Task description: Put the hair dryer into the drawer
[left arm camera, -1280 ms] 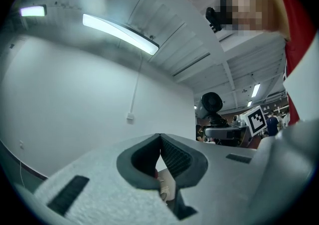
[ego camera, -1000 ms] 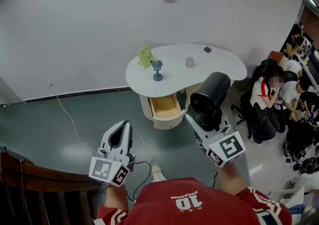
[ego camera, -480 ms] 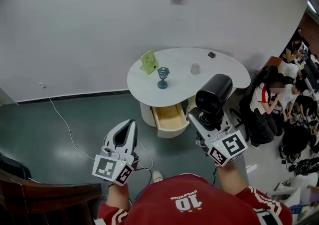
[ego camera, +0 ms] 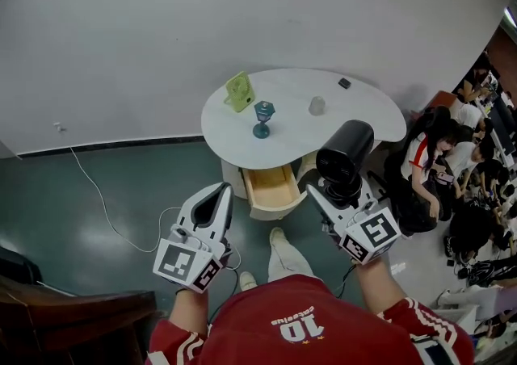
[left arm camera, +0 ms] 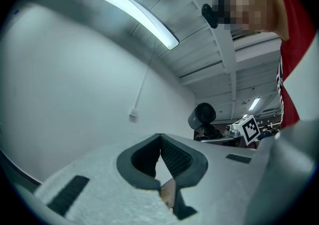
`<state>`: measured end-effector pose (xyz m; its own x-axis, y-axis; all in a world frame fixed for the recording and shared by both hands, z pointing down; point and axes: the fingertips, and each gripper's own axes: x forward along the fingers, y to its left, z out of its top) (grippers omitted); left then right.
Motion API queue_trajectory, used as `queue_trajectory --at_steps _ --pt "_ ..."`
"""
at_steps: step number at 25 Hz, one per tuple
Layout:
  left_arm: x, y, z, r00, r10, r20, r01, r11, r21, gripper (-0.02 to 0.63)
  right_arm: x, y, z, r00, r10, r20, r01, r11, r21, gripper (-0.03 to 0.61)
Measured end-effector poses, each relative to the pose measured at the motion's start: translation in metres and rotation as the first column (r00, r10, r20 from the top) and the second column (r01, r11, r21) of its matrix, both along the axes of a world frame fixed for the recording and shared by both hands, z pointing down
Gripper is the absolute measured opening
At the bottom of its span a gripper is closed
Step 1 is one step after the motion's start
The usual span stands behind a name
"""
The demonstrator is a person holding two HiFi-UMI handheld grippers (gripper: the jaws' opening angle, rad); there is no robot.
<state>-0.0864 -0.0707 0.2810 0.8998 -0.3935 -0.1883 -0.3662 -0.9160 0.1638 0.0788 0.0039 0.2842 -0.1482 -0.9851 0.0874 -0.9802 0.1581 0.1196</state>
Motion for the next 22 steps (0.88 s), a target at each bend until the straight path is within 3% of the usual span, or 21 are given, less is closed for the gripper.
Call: queue_trajectory --at_steps 7,12,22 --pt "0.036 -0.014 0.016 0.998 -0.001 0.06 -0.002 0.999 0.04 0.0 0.028 -0.032 0.037 0.996 -0.084 -0.026 0.082 0.996 -0.046 0.245" --pt "0.064 -0.029 0.029 0.996 -0.013 0.09 0.011 1.0 0.02 0.0 0.048 -0.056 0.079 0.99 -0.14 -0.023 0.137 0.984 -0.113 0.245" --pt "0.114 -0.063 0.059 0.985 -0.019 0.174 0.027 0.999 -0.045 0.0 0.067 -0.092 0.164 0.954 -0.296 -0.049 0.276 0.93 -0.242 0.245"
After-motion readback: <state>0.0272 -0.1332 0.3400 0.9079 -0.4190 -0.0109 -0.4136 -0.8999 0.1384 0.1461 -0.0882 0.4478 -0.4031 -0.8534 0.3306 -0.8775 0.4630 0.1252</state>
